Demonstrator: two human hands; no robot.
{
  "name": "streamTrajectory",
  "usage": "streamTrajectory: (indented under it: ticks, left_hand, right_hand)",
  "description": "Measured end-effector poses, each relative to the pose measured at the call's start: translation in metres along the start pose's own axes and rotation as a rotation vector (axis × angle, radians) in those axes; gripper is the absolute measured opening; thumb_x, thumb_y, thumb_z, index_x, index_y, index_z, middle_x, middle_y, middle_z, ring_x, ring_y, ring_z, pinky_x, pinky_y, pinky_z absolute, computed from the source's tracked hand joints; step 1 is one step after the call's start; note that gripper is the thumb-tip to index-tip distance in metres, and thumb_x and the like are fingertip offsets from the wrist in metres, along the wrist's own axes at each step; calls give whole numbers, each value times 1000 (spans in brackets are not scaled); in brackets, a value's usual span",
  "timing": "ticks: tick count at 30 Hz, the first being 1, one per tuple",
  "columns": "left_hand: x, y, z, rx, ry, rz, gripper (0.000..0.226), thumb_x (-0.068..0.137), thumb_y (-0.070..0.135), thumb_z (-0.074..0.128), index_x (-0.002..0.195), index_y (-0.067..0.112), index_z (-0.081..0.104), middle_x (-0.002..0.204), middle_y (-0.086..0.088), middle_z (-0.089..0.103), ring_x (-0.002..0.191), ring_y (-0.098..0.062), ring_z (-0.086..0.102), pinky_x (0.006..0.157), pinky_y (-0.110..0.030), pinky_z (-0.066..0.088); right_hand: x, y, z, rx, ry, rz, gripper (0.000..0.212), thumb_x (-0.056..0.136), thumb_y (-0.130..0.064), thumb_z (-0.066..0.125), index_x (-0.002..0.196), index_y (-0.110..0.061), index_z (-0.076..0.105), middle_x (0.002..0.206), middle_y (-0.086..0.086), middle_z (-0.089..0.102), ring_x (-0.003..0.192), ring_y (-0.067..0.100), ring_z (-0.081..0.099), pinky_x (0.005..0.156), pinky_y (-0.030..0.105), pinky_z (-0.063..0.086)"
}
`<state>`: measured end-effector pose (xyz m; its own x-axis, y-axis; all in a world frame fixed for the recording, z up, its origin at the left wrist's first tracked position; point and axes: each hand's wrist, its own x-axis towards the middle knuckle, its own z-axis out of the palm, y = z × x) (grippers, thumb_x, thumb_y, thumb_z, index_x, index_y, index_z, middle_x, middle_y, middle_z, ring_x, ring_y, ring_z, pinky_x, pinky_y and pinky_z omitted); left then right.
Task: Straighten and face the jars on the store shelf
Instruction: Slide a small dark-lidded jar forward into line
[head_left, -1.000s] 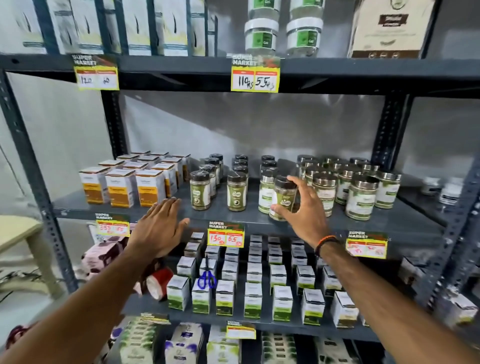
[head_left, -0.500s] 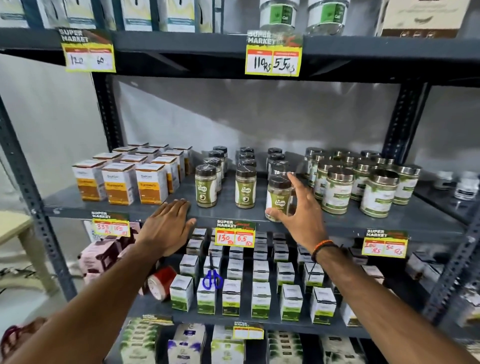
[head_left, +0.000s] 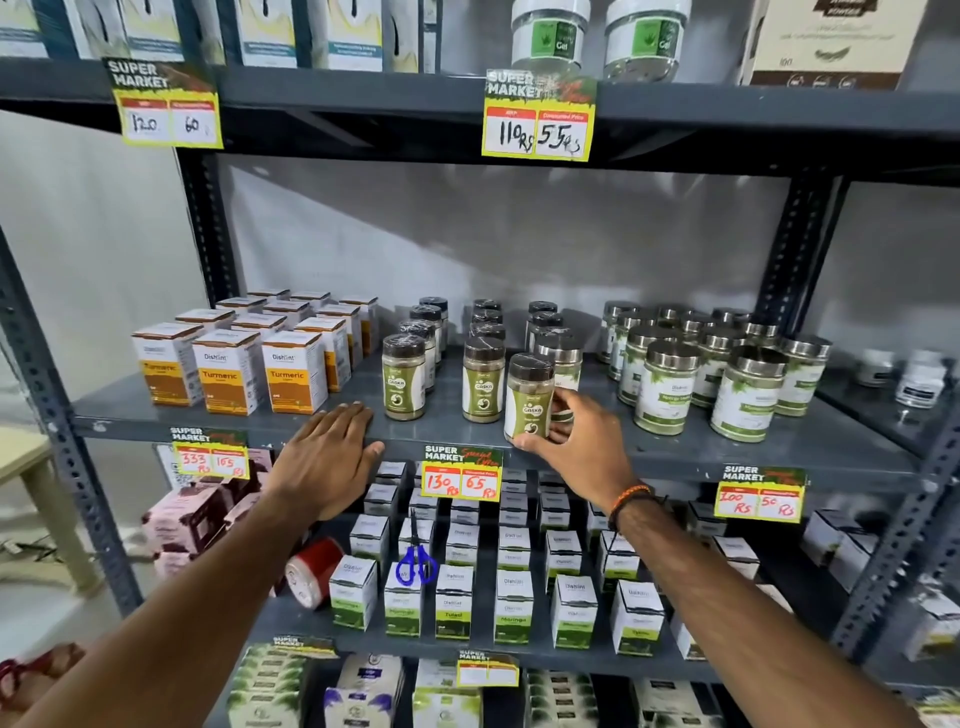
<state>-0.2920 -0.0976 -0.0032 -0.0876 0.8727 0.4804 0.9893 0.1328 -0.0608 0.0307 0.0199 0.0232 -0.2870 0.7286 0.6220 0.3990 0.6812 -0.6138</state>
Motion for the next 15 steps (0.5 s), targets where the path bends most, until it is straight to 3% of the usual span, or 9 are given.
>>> streamTrajectory:
  ticks: [9, 13, 15]
  left_hand:
    - [0, 1, 2, 12, 7, -5, 71, 102, 54, 15, 153, 9, 35, 159, -13, 40, 146, -26, 35, 122, -42, 19]
    - [1, 0, 2, 12, 4, -2, 70, 102, 54, 16, 153, 10, 35, 159, -12, 40, 147, -26, 33, 122, -42, 18]
    - [1, -1, 2, 18, 6, 5, 69, 103, 53, 18, 153, 9, 35, 158, -12, 41, 147, -26, 34, 122, -42, 19]
  right_hand:
    - [-2, -3, 1, 30, -13, -11, 67, 69, -38, 92, 127, -17, 67, 110, -7, 73, 87, -9, 67, 78, 15, 56]
    - [-2, -2, -8, -40, 41, -7, 75, 71, -50, 88, 133, -14, 63, 110, -15, 65, 80, -10, 64, 66, 4, 49]
    - [2, 1, -19, -94, 132, -7, 71, 77, -59, 79, 131, -16, 63, 110, -14, 64, 76, -9, 64, 61, 7, 52]
